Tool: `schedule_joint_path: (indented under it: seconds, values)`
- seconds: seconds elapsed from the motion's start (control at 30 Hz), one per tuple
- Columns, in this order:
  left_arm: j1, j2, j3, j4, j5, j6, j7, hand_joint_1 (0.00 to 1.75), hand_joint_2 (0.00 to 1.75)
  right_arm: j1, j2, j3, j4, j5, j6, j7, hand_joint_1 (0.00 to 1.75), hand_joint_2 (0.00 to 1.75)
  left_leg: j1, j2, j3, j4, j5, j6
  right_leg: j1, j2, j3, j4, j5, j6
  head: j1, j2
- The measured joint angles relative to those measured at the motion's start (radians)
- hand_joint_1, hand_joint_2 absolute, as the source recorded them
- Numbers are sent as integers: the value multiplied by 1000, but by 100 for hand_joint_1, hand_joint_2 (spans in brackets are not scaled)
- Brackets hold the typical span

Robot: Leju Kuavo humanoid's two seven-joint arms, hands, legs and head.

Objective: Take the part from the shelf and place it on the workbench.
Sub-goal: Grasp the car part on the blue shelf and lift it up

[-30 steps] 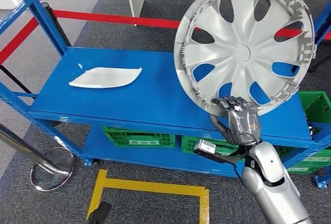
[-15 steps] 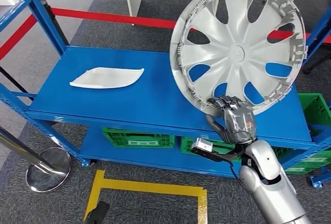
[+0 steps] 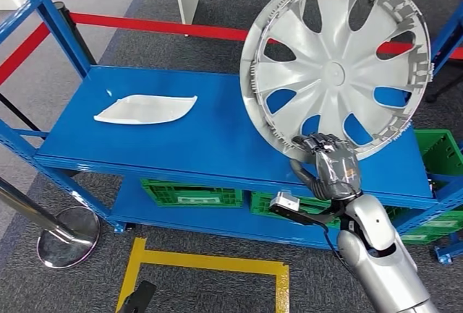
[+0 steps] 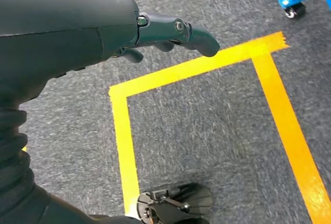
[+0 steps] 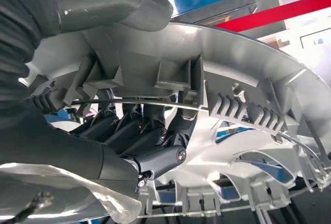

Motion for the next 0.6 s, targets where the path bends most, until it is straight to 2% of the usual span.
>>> schedule_joint_path:
  seconds: [0.07, 0.13, 0.17, 0.2, 0.23, 0.3, 0.33, 0.37, 0.47, 0.5, 0.53, 0.6]
  values:
    - [-1, 0, 0, 0, -1, 7, 9, 0, 175, 0, -1, 0, 0, 5, -1, 0, 175, 175, 4, 1, -37, 85, -49, -12, -4, -1, 3, -3, 1, -8, -4, 0]
    - [0, 0, 0, 0, -2, 11, 14, 0, 175, 2, -2, 1, -1, 17, -3, 1, 175, 175, 9, 1, -98, 216, -102, -20, -4, -1, 4, -2, 0, -12, -7, 0]
    - [0, 0, 0, 0, -3, 12, 15, 0, 175, 4, -2, 2, -1, 23, -5, 2, 175, 175, 11, 1, -119, 257, -109, -21, -4, -1, 5, -2, -1, -12, -7, 0]
    - [1, 0, 0, 0, -2, 14, 17, 0, 175, 6, -3, 2, -1, 27, -6, 3, 175, 175, 12, 1, -122, 259, -95, -21, -4, 0, 7, -2, -2, -13, -7, 0]
    - [1, 0, 0, 0, -2, 16, 19, 0, 175, 8, -3, 2, -1, 31, -7, 4, 175, 175, 13, 1, -109, 224, -64, -19, -4, 1, 9, -2, -3, -12, -7, 0]
    - [0, 0, 0, 0, 1, 23, 27, 0, 175, 9, -3, 2, -2, 34, -7, 8, 175, 175, 12, 0, -52, 95, 8, -12, -3, 3, 14, -2, -6, -9, -6, 0]
    - [0, 0, 0, 0, 3, 26, 30, 0, 175, 10, -4, 2, -4, 35, -8, 10, 175, 175, 10, 0, -29, 40, 28, -9, -2, 4, 14, -2, -7, -6, -6, 0]
    - [0, 0, 1, 0, 4, 29, 34, 0, 175, 10, -5, 1, -6, 37, -8, 12, 175, 175, 8, 0, -15, 7, 33, -5, 0, 5, 12, -2, -6, -1, -6, 0]
    - [0, 0, 2, 0, 5, 36, 39, 0, 175, 11, -10, 1, -12, 45, -9, 13, 175, 175, 7, 0, -10, -17, 30, 6, -2, 5, 5, -6, -4, 17, -6, 0]
    - [0, -1, 2, 0, 5, 38, 40, 0, 175, 12, -12, 1, -13, 47, -9, 13, 175, 175, 8, 0, -8, -22, 33, 12, -2, 4, 0, 1, -13, 22, -5, 0]
    - [-1, -1, 2, 0, 5, 40, 40, 0, 175, 12, -14, 1, -14, 48, -9, 13, 175, 175, 10, 1, -7, -28, 37, 19, -2, 3, -12, 26, -32, 25, -4, 0]
    - [-2, -2, 3, 0, 5, 43, 40, 0, 175, 12, -17, 1, -15, 50, -9, 13, 175, 175, 9, 1, -6, -31, 41, 27, -1, 2, -59, 134, -91, 28, -4, 0]
